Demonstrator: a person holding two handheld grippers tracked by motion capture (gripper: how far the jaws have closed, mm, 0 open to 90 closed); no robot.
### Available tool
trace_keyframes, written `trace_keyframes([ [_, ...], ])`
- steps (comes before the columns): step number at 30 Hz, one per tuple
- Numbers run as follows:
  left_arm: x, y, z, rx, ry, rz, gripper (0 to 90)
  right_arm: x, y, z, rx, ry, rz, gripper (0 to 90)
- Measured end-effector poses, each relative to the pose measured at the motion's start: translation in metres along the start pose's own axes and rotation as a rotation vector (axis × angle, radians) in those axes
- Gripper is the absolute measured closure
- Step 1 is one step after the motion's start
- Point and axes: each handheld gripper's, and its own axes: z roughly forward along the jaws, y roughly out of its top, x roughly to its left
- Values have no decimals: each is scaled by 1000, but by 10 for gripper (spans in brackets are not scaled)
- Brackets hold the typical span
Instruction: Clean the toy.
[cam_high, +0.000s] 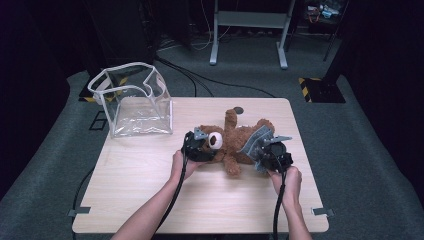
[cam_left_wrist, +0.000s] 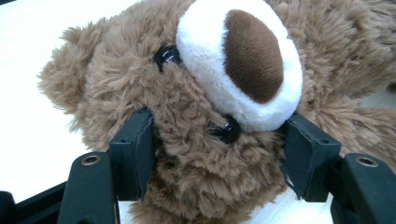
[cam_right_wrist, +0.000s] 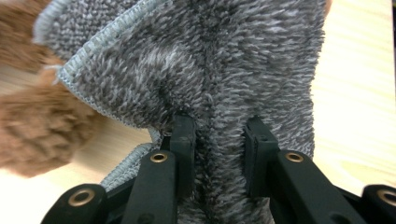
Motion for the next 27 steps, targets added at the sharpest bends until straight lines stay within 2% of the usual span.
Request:
trace_keyframes([
  [3,-2,0,0,-7,-1,-7,340,-5,-10,6,18,4,19,699],
  [8,0,0,0,-2,-2,0,340,-18,-31,3,59,-18,56,698],
  [11,1,1,1,-8,-3,-8,341,-22,-36,-5,31,-25,61,698],
  [13,2,1,2,-11,-5,-23,341,-17,-32,-11,-2,-30,45,698],
  [16,4,5,3,2,-12,-22,341,-2,-18,-19,-47,-10,11,697],
  [20,10,9,4,22,-27,-28,341,19,0,-11,-51,-22,-47,695],
  [22,10,10,5,21,-31,-45,341,26,4,-4,-47,-30,-56,694],
  [23,12,10,5,30,-37,-34,341,27,4,-2,-41,-35,-63,694],
  [24,12,11,5,26,-38,-43,341,30,3,1,-34,-53,-71,694],
  [27,12,11,5,31,-41,-36,341,26,-5,5,-22,-70,-75,696],
])
